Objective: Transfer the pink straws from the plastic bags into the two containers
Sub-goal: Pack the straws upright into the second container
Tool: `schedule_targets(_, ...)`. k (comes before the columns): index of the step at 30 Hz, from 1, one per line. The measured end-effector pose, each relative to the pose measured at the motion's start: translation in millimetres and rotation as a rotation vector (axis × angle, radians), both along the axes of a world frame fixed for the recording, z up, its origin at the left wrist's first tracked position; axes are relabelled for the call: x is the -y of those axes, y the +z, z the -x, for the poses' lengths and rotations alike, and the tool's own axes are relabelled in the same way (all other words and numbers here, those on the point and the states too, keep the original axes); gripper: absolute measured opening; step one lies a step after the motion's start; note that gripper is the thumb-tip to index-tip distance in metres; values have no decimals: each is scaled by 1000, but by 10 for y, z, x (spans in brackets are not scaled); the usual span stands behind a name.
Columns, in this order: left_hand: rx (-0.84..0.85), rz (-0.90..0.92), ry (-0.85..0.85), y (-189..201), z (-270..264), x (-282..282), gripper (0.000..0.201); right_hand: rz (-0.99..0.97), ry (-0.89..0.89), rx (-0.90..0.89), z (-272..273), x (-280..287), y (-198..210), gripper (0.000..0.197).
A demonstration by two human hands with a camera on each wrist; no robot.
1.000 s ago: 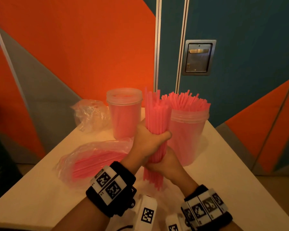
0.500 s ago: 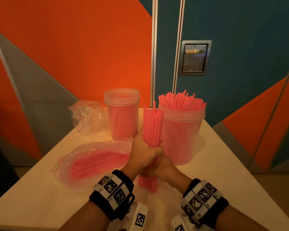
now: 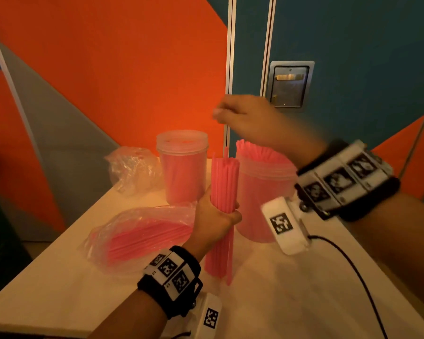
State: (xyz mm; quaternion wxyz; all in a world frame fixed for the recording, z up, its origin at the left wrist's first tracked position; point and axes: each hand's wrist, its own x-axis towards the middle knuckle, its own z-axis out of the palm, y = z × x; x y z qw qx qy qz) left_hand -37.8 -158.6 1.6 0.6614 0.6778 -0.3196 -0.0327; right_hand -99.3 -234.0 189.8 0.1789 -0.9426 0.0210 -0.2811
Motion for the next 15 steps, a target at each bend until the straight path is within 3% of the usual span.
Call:
schedule_targets(4,-53,36,-2,1,5,6,38,309,62,-471,-291,-198,-349,39)
schedule_targets(11,-85,60,45,-46,40,12,67,356,19,-457,-385,-95,-494,24)
schedule_targets(15,-88,-10,68,-61,111,41,52,406,21,-478,-334,-94,-489,26)
